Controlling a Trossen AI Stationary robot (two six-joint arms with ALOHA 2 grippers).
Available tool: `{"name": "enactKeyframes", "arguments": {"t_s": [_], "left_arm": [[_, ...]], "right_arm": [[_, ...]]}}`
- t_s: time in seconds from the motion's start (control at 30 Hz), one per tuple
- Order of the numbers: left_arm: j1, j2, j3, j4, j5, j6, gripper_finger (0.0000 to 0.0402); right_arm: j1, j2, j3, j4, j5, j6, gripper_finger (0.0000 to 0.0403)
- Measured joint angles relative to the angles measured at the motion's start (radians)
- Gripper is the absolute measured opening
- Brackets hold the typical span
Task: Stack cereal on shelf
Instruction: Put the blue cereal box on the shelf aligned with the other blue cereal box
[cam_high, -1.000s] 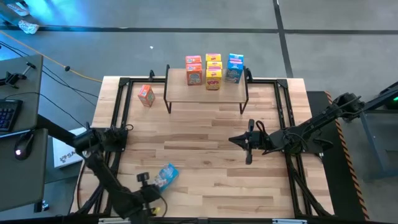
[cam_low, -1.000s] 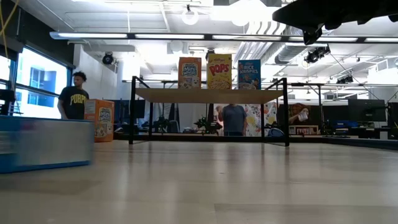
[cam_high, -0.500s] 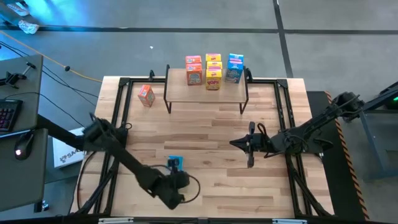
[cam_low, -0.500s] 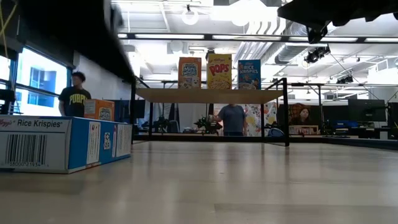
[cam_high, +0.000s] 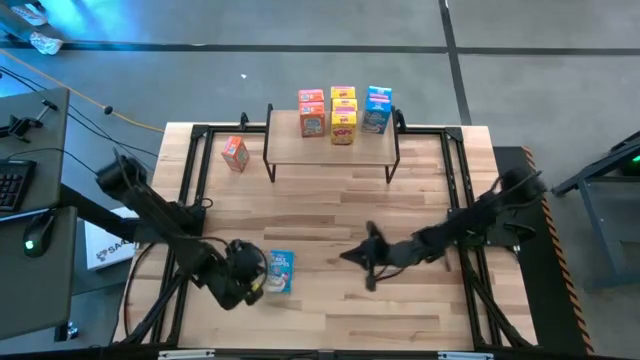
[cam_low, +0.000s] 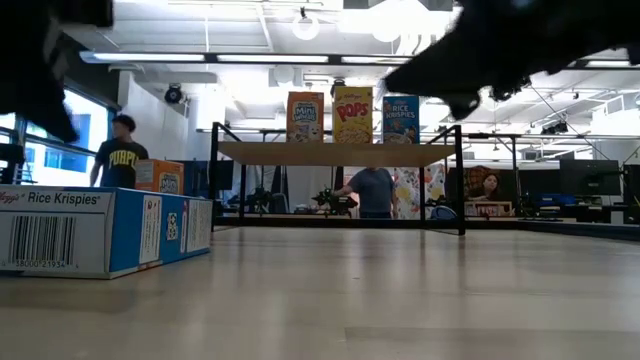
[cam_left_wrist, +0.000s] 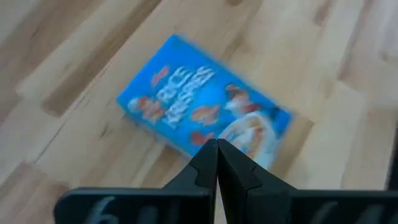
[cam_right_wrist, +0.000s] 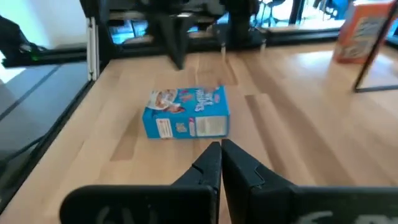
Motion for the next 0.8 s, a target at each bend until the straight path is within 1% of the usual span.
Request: {"name": "enactKeyframes", "arguments": {"t_s": [0.1,0.2,0.23,0.33,0.4,0.5,0.67,0.8], "left_arm": [[0.0,-0.021,-0.08,0.008,0.014,-0.086,0.0],[0.003,-0.023,-0.128,0.023,0.016,-0.129,0.0],[0.009,-0.017,-0.141,0.052,0.014,-0.138,0.0],[0.023,-0.014,-0.183,0.093,0.011,-0.139,0.0],[0.036,-0.01,-0.201,0.158,-0.004,-0.133,0.0],[0.051,-0.011,-0.228,0.192,-0.035,-0.114,0.0],[0.083,-0.007,-0.251,0.284,-0.048,-0.062,0.0],[0.101,-0.009,-0.284,0.392,-0.046,-0.034,0.0]], "right_arm": [[-0.005,0.117,0.109,-0.061,-0.001,0.024,0.0],[-0.013,0.222,0.225,-0.124,-0.006,0.058,0.0],[-0.016,0.25,0.263,-0.156,-0.009,0.074,0.0],[-0.031,0.335,0.374,-0.252,-0.019,0.128,0.0],[-0.042,0.382,0.446,-0.332,-0.019,0.168,0.0],[-0.061,0.439,0.534,-0.435,-0.022,0.235,0.0],[-0.103,0.523,0.635,-0.462,-0.08,0.282,0.0],[-0.132,0.566,0.68,-0.478,-0.105,0.3,0.0]]}}
